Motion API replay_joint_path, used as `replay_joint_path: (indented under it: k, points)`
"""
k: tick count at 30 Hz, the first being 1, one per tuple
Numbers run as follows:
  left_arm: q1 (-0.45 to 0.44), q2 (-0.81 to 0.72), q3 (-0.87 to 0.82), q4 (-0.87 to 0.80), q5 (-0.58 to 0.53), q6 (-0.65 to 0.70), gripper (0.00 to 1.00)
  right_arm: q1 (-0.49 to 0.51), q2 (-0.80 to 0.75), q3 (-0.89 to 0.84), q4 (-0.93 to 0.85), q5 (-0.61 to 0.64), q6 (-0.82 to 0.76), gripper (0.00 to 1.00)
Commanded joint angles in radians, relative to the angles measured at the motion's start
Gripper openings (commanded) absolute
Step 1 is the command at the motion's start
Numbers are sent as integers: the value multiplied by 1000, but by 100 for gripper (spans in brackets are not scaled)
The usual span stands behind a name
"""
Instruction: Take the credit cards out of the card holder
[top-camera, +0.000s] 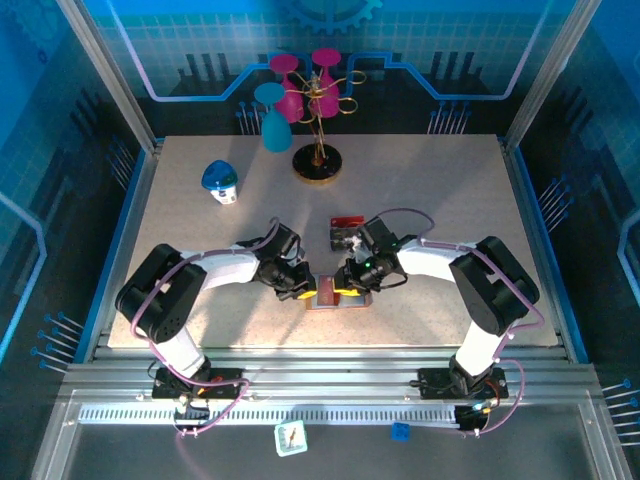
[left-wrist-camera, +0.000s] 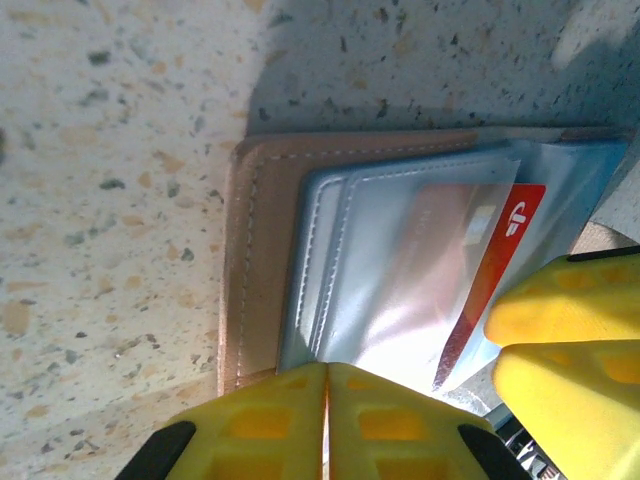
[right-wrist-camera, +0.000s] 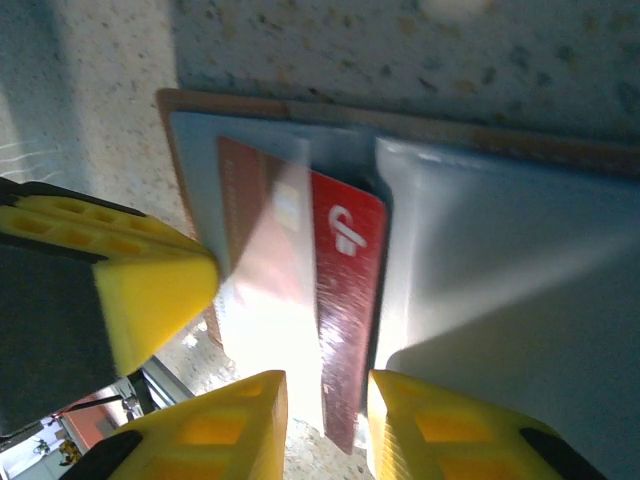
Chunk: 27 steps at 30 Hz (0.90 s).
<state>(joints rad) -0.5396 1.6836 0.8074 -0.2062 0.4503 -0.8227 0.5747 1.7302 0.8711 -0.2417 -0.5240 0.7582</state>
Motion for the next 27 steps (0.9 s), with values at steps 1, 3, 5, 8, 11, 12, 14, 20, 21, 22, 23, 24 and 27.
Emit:
replay_joint_path:
  k: [1,3,5,8,11,12,14,20,21,22,23,24,27]
  points:
    - [-5,27,17,-58,-8,28,9,-12,15,-17,11,-3,7,28]
    - [-6,28,17,-62,-10,28,9,-14,21,-21,18,-8,7,28]
    - [-6,30,19,-67,-12,29,9,-15,28,-24,27,-15,9,28]
    - [-6,36,25,-68,-11,30,8,-18,32,-36,61,-31,20,27]
    - [-8,41,29,-69,-7,30,8,-25,31,-57,109,-55,42,26]
    - [-8,44,30,-70,-7,31,8,-27,30,-61,122,-62,50,25]
    - [-9,52,32,-67,-3,31,8,-32,31,-71,140,-72,61,25]
    - [-16,60,35,-63,2,28,8,-42,22,-86,169,-90,78,24]
    - [-17,60,37,-65,2,29,8,-43,19,-89,172,-91,81,24]
    - [-16,60,37,-65,1,30,8,-44,16,-90,174,-92,82,23]
    - [-16,60,38,-67,0,30,8,-45,13,-91,176,-94,84,23]
    - [-17,60,38,-67,0,30,8,-47,9,-93,178,-94,85,23]
    - [-16,62,40,-67,0,30,8,-52,1,-93,176,-96,86,22]
